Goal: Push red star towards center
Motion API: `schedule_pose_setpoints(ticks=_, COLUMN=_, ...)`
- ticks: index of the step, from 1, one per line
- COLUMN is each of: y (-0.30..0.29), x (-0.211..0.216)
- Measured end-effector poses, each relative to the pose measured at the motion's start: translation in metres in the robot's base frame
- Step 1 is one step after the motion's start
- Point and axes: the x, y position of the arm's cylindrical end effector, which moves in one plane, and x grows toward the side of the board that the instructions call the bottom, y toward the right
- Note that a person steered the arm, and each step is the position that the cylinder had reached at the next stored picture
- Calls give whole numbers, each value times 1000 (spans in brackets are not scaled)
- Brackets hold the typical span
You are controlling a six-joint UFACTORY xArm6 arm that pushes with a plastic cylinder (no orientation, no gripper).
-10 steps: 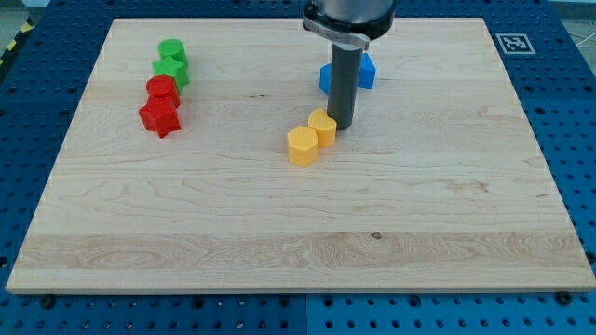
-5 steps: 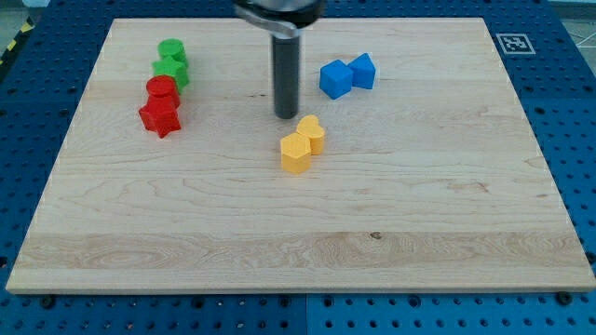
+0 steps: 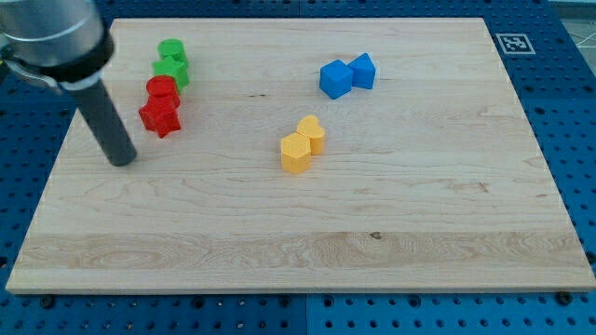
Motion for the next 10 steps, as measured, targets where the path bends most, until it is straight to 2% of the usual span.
schedule_pose_setpoints(ticks=1, y=-25, x=-42)
schedule_pose_setpoints(ticks=2, y=-27, x=-67)
schedule_pose_setpoints(ticks=3, y=-6, x=-69)
schedule_pose_setpoints(ticks=7, y=103, x=-36)
schedule_pose_setpoints(ticks=9, y=135, x=-33)
schedule_pose_setpoints(ticks=10, y=151, x=-18)
